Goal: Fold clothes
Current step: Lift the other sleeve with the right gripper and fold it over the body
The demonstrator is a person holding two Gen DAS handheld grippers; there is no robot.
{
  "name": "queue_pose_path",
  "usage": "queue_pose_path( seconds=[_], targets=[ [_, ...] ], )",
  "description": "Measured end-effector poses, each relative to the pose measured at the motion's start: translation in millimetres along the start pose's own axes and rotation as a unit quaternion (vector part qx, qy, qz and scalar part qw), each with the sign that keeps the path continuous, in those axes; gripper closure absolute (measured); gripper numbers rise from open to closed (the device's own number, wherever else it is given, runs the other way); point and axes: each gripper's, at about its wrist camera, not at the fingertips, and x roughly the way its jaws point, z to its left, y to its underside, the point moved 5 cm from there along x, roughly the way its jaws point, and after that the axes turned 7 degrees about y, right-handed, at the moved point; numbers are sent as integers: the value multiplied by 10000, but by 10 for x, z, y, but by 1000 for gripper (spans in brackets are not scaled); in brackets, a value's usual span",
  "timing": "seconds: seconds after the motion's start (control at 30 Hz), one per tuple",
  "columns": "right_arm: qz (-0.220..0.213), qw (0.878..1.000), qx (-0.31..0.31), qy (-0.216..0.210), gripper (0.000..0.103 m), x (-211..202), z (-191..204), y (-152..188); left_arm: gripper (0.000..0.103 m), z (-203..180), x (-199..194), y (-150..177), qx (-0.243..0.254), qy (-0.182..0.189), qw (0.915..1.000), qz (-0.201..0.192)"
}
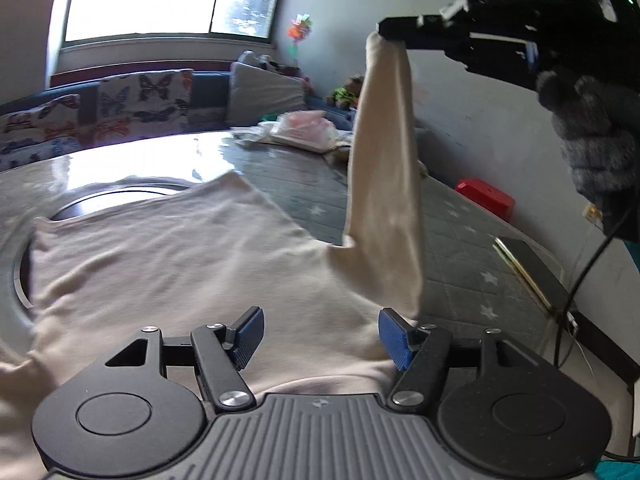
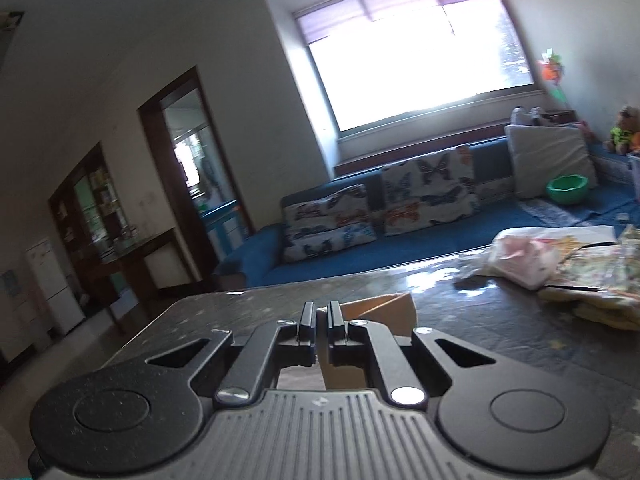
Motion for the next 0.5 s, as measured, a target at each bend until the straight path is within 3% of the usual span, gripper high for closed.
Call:
queue_pose_path(
  seconds=[0.2, 0.5],
  targets=[
    [304, 9978, -213, -541, 98, 213, 464, 155, 34, 344, -281, 46, -333, -506, 9979, -221],
    [1048, 9876, -454, -1073, 98, 600, 964, 625, 32, 630, -555, 223, -783, -942, 9920, -299]
  ],
)
